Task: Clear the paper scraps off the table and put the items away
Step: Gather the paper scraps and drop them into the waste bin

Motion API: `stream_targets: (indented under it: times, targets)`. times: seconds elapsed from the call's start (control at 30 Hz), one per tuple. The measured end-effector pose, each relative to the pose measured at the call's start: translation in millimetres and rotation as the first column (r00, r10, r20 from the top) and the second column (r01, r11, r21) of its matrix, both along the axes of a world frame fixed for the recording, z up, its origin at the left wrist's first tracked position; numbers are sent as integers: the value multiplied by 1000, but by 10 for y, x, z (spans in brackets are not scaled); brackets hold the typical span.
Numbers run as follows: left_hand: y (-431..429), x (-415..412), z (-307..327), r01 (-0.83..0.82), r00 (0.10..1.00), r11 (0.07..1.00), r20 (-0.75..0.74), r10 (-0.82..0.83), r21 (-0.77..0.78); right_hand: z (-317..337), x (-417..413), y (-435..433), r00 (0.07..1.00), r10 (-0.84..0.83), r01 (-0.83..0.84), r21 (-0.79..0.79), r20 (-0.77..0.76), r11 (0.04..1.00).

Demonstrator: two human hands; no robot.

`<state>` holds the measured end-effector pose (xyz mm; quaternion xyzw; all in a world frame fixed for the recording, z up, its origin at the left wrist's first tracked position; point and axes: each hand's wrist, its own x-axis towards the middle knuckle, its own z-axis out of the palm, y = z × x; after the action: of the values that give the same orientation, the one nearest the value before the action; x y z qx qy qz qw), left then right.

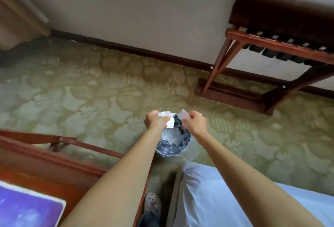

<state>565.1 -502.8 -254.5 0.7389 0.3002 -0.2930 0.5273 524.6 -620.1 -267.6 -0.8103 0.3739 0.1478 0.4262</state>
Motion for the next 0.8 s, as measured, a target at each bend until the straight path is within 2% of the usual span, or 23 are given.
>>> stream_targets:
  times: [0.23,0.4,0.57,0.8]
  targets:
    - [-325,170,-1358,97,982,987,-171,-75,126,-1532,58,-146,985,-48,68,124,-164,990]
    - [-391,104,-2032,99,969,981,-242,-56,169,-2193,-3,-159,965,-19,67,178,-261,982]
    - [-278,5,-2329,77,944,988,-328,-30,132,-2389,-88,-145,950,18,73,280,-311,957]
    - [-217,83,-1988,12,954,996,-299,16,90,-2081,-80,-68,950,56,12,215,-306,977]
